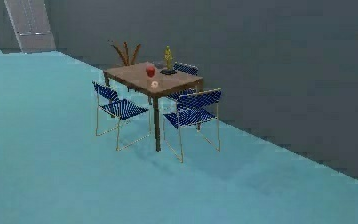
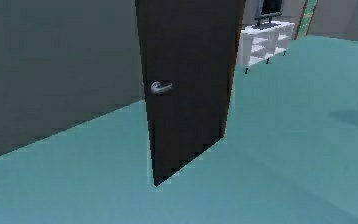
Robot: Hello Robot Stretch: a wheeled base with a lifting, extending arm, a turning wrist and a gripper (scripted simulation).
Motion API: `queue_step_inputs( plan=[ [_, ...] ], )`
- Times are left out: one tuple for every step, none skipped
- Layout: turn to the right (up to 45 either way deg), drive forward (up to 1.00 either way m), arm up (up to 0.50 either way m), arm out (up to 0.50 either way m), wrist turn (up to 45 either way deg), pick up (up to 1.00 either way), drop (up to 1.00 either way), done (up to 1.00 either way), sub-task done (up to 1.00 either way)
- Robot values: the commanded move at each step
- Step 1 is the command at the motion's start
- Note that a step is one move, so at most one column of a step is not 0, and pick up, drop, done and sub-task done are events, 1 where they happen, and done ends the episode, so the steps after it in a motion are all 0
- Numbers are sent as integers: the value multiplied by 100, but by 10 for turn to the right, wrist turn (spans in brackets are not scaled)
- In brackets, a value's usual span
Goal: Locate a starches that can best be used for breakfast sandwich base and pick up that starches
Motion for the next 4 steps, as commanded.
queue_step_inputs(
  plan=[
    [0,100,0,0,0,0,0,0,0],
    [0,20,0,0,0,0,0,0,0],
    [-450,0,0,0,0,0,0,0,0],
    [-450,0,0,0,0,0,0,0,0]
  ],
)
